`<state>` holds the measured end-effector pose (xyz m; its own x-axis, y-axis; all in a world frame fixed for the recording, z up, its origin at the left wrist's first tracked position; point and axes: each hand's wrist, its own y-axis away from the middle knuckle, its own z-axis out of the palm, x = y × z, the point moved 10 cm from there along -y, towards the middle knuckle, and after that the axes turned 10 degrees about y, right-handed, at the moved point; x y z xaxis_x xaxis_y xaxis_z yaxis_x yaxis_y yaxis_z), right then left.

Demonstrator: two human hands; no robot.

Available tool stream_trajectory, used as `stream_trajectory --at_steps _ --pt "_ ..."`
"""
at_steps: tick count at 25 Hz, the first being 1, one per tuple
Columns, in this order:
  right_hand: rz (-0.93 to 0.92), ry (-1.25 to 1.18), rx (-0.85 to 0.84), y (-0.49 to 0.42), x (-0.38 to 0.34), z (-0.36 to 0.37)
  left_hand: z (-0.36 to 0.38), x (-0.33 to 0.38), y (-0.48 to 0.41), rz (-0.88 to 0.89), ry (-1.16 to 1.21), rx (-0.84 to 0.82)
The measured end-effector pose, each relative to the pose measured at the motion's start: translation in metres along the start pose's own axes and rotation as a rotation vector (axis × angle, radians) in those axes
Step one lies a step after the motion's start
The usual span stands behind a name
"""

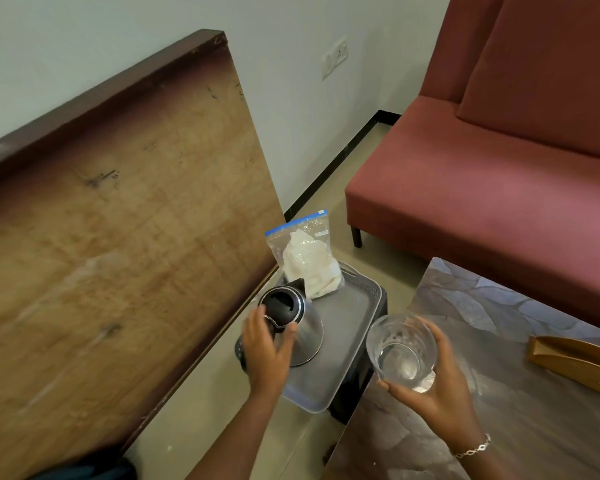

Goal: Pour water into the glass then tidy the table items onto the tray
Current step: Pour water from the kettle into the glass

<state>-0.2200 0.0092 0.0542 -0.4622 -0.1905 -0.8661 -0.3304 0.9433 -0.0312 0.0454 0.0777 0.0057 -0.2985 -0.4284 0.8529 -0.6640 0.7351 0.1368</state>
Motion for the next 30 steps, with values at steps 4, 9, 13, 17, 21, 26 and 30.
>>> stream_trajectory --at_steps 4,9,13,17,21,26,30 --pt "0.004 -0.002 -0.025 0.005 0.005 0.005 -0.020 -0.073 -0.022 -0.242 -0.207 -0.080" --pt "0.028 -0.022 -0.053 0.012 0.018 0.006 -0.013 -0.110 -0.030 -0.430 -0.014 -0.095" --pt "0.060 -0.012 -0.048 0.017 0.030 -0.001 -0.008 -0.126 -0.039 -0.505 0.051 -0.041" --pt "0.094 0.000 -0.042 0.025 0.038 -0.008 -0.006 -0.133 -0.032 -0.555 0.178 0.061" --pt "0.085 0.052 -0.017 0.029 0.035 -0.022 -0.006 -0.122 -0.027 -0.509 0.202 0.111" --pt "0.071 0.127 0.058 0.032 0.026 -0.045 -0.018 -0.089 -0.029 -0.352 0.124 0.075" --pt "0.049 0.126 0.090 0.040 0.019 -0.066 -0.026 -0.041 -0.020 -0.243 0.195 -0.002"
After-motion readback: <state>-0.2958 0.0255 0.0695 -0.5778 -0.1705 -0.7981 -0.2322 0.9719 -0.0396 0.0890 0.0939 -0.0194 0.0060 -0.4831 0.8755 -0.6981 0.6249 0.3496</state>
